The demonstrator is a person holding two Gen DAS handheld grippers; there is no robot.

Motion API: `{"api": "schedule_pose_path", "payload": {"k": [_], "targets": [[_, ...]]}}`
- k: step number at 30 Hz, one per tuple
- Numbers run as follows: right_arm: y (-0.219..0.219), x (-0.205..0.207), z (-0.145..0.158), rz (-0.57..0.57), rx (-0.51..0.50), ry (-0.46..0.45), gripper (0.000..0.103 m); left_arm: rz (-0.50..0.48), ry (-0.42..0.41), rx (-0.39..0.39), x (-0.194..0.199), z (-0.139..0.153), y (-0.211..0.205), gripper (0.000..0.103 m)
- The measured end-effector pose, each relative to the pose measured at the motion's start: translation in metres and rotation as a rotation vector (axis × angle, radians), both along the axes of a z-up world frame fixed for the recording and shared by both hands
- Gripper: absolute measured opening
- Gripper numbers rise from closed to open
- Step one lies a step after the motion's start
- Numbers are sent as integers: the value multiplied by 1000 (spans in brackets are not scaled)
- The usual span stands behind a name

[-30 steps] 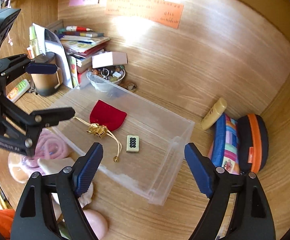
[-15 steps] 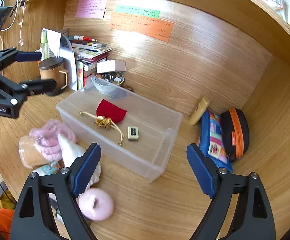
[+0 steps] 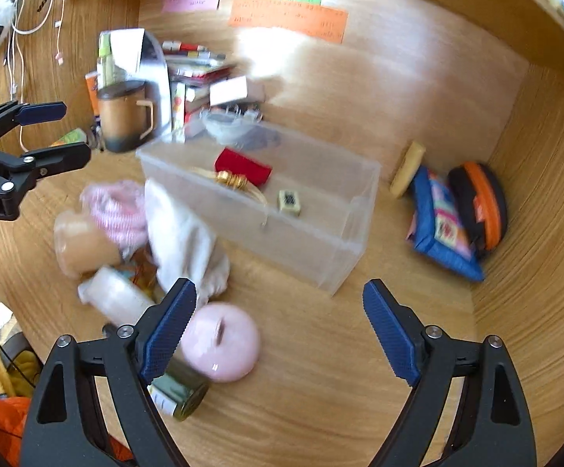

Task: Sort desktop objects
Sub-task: 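Withdraw both grippers from the box toward the cluttered desk, then grasp the cream tub with the left gripper while the right gripper grasps the green bottle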

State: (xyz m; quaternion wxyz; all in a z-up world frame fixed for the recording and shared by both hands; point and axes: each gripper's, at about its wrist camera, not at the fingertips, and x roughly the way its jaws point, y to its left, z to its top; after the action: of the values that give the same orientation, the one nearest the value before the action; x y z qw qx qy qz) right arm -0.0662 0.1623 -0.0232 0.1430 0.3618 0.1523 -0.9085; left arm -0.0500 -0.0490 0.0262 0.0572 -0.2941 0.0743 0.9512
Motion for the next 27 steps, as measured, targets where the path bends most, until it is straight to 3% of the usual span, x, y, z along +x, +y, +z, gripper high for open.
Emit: {"api": "schedule_pose_path", "payload": {"k": [7, 27], "targets": [[8, 9, -26, -25, -55, -82, 86, 22, -54, 10, 14, -27, -2, 101], [-14, 50, -50, -13, -148, -122, 86, 59, -162, 69, 39, -69, -8, 101]]}}
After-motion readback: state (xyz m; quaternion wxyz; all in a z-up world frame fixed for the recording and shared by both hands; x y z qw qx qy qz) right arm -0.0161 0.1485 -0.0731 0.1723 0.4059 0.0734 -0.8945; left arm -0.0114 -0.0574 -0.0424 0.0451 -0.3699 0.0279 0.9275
